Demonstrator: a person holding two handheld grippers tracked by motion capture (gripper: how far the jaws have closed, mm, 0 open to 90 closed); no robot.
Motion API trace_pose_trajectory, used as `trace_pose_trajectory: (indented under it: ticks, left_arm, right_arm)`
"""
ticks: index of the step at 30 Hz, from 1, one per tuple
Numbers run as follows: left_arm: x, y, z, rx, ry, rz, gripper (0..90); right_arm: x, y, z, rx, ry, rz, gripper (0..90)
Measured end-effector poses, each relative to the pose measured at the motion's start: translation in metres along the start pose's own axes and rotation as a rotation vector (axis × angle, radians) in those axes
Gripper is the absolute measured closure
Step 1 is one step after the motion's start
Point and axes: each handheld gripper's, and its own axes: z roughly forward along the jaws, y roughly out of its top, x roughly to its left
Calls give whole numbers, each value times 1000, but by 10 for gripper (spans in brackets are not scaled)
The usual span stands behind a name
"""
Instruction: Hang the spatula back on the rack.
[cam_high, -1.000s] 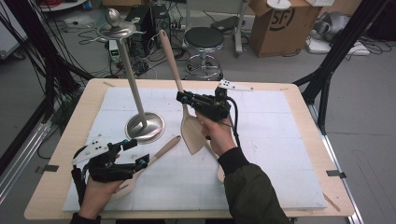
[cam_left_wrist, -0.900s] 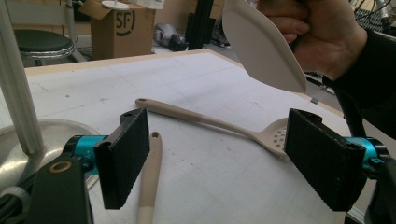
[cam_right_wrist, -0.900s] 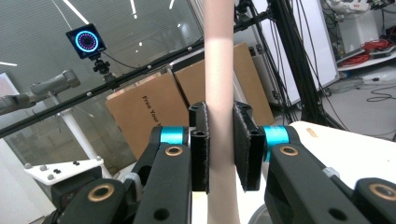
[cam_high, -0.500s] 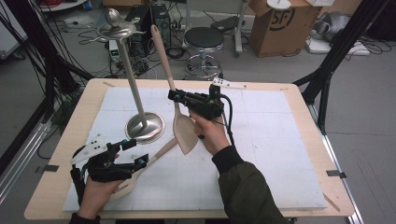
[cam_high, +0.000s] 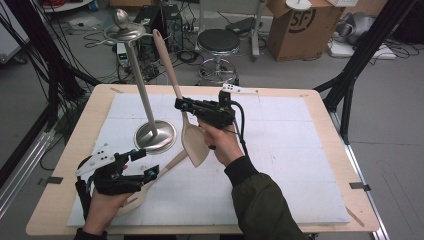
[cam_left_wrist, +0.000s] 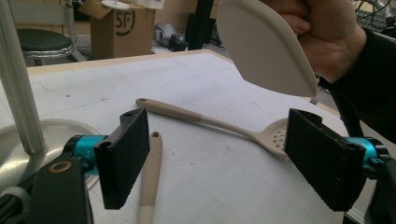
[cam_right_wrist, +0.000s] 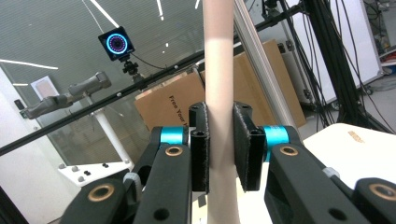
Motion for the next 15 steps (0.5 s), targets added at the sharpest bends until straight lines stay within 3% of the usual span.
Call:
trace_pose_trajectory:
  ticks: [15]
  left_arm:
    - [0,1,-3,-10,0,0,231]
  right_arm:
    - [-1,-7,16,58,19,16,786]
